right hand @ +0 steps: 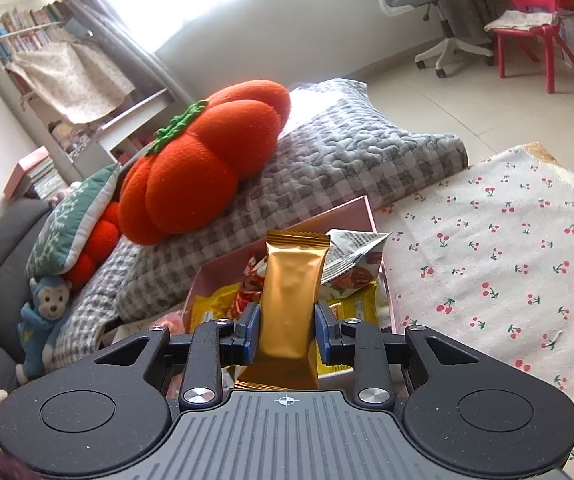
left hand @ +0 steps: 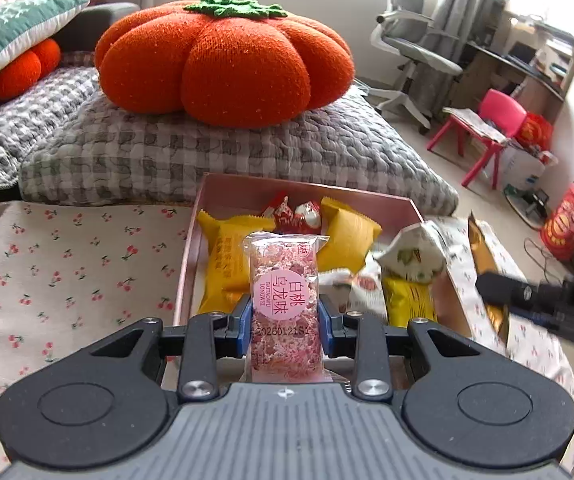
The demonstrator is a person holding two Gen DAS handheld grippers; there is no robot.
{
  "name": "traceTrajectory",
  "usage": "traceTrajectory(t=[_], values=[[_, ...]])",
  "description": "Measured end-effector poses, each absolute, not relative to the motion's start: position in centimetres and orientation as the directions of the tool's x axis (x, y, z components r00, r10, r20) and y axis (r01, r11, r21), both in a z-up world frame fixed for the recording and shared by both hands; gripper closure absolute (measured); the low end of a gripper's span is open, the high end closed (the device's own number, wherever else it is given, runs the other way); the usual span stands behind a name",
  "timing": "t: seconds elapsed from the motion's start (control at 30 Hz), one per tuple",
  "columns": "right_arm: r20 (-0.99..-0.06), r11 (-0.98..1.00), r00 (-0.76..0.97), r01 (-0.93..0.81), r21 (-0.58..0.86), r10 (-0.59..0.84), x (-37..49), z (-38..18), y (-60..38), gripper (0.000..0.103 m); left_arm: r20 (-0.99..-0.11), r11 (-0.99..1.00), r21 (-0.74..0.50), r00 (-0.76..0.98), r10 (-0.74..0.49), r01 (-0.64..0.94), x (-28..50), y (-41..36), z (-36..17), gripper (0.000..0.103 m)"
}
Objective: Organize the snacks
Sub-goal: 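Carry both packs into the box and open both tools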
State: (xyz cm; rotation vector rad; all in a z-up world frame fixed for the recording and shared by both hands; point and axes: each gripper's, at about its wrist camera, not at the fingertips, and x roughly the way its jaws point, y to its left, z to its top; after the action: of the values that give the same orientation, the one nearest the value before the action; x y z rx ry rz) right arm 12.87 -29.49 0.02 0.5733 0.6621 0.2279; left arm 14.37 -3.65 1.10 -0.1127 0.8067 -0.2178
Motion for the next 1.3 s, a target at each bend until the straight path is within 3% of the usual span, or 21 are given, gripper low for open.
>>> traceTrajectory(t=[0.13, 0.97, 1.07, 1.13, 1.17, 1.2, 1.3], values=[[-0.524, 0.803, 0.766, 0.018, 0.596, 0.372, 13.6, -1.1, -29.6, 0.075, -0.691, 0.967, -0.218, 0.679, -0.248, 0.132, 15.6, -4.4, 1.0, 0.073], [-0.534, 0.814, 0.773, 0.038, 0.579, 0.344, 14.6, -2.1, -27.6, 0.074, -0.684, 0.987, -0.095, 0.712, -0.158, 0.127, 17.8, -6.6, 0.3, 0.073], [-0.525, 0.818, 0.779, 0.027, 0.575, 0.344, 14.6, -2.1, -27.4, 0.071, -0.67, 0.983, -0.117, 0.719, -0.183, 0.14, 17.8, -6.4, 0.3, 0.07], [-0.529, 0.825, 0.776, 0.02, 0.564, 0.343, 14.6, -1.9, -27.2, 0.055, -0.67, 0.982, -0.135, 0.717, -0.191, 0.136, 17.8, -6.1, 0.1, 0.053], [-0.529, 0.828, 0.779, 0.022, 0.56, 0.337, 14.5, -1.8, -27.2, 0.041, -0.664, 0.983, -0.137, 0.726, -0.181, 0.12, 17.6, -6.0, 0.0, 0.046], [-0.524, 0.831, 0.786, 0.022, 0.555, 0.329, 14.3, -1.7, -27.2, 0.036, -0.656, 0.983, -0.142, 0.733, -0.179, 0.114, 17.4, -5.8, 0.0, 0.043], [-0.521, 0.832, 0.787, 0.017, 0.554, 0.331, 14.2, -1.4, -27.2, 0.036, -0.662, 0.979, -0.157, 0.722, -0.2, 0.127, 17.1, -5.6, 0.0, 0.041]])
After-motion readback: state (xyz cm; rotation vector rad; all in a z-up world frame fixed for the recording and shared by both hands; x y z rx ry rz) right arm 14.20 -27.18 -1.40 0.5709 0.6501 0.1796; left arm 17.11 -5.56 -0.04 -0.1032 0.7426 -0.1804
